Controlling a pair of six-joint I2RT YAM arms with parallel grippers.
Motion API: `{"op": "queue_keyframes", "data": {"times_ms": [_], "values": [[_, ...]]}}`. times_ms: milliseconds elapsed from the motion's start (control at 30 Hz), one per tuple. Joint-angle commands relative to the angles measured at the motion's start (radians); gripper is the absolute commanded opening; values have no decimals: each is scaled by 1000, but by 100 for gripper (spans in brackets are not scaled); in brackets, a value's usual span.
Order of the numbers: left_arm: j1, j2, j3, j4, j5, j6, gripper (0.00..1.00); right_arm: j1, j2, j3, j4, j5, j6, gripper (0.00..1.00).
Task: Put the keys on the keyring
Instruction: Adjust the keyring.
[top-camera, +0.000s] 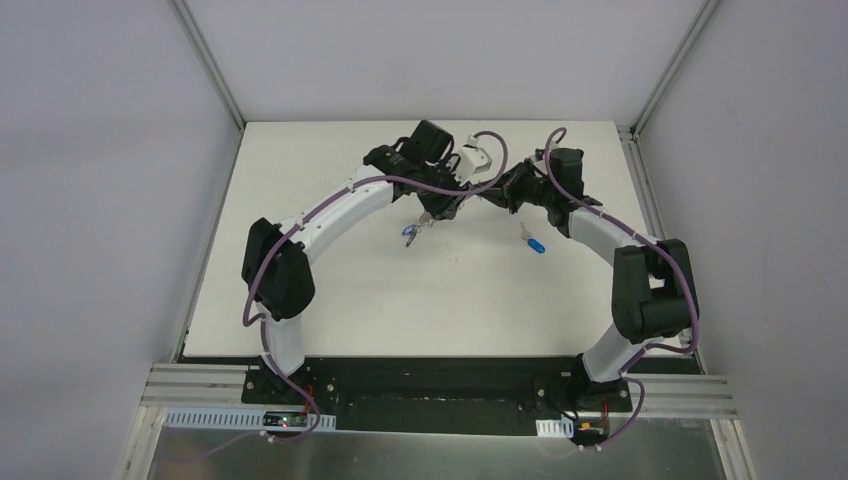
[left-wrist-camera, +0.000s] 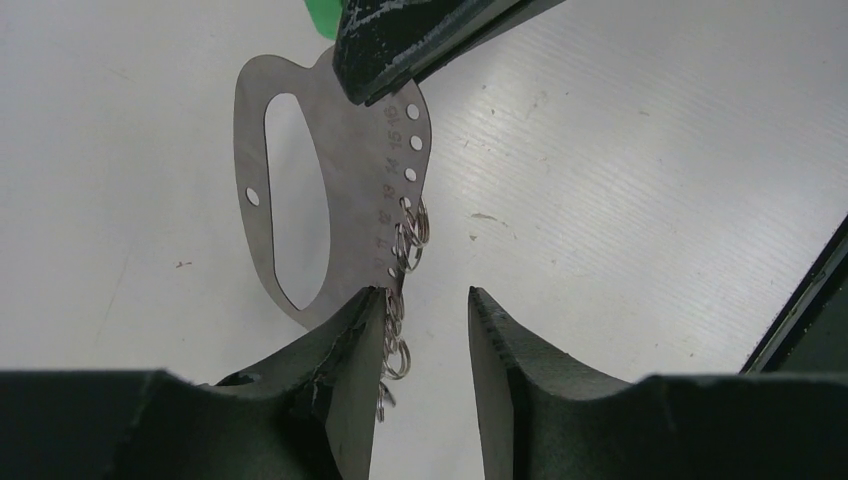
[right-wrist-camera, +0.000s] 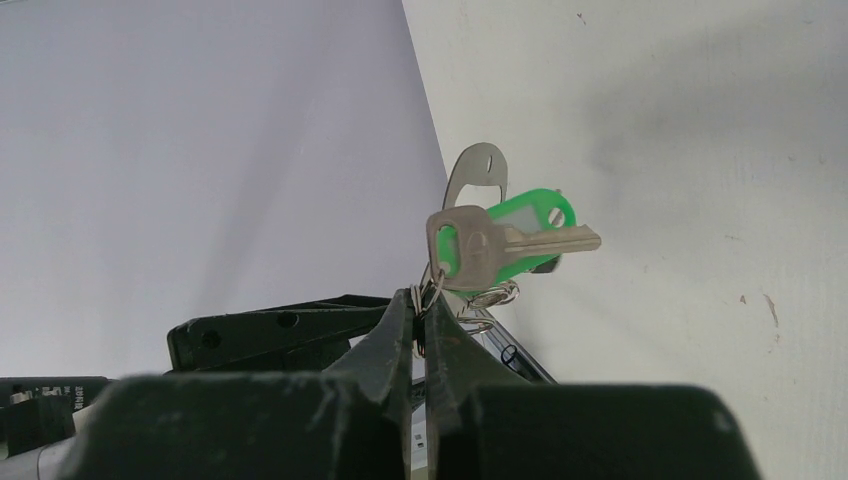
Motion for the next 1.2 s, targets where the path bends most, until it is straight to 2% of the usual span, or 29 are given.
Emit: {"op": "queue_keyframes", "data": {"times_ms": [0, 267, 733, 1167], "values": [[-16, 20, 56, 17, 11, -5, 36, -4, -54, -8, 36, -15, 8, 0], [-16, 40, 90, 19, 7, 2, 26, -3, -45, -10, 37, -15, 8, 0], [-16, 60, 102, 0, 35, 8, 0, -5, -43, -7, 38, -13, 5, 0], [3, 67, 147, -38, 74, -27, 0, -7, -49, -7, 21, -4, -43, 0]]}}
